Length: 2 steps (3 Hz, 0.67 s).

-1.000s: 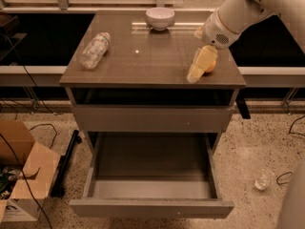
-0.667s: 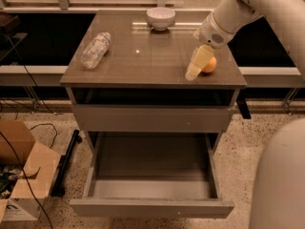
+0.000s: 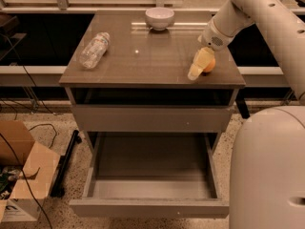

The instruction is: Place orange into middle drawer

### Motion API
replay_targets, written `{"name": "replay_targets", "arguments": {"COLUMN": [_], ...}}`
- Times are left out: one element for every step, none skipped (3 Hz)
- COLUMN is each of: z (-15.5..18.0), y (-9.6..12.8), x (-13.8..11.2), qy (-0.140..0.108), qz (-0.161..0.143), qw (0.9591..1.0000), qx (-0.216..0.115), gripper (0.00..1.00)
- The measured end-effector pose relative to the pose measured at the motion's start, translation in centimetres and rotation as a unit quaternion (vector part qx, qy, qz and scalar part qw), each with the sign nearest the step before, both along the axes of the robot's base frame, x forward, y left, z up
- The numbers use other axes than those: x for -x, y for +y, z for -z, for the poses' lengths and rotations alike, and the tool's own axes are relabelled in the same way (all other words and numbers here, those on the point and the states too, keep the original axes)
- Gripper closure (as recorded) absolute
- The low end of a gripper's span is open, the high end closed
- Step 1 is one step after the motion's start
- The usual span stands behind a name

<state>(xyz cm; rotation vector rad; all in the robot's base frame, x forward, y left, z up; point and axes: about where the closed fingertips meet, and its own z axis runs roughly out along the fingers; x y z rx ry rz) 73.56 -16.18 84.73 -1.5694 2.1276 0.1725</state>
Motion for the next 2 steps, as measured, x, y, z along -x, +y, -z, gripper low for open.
{"name": "replay_targets", "arguments": {"z": [0.6, 1.1], "y": [-1.9, -3.4], "x": [-0.7, -1.0], "qy": [0.003, 0.007], "qz": [0.024, 0.045], "qw": [0.9997, 0.9989], "qx": [0.001, 0.011], "gripper": [0.00, 0.18]}}
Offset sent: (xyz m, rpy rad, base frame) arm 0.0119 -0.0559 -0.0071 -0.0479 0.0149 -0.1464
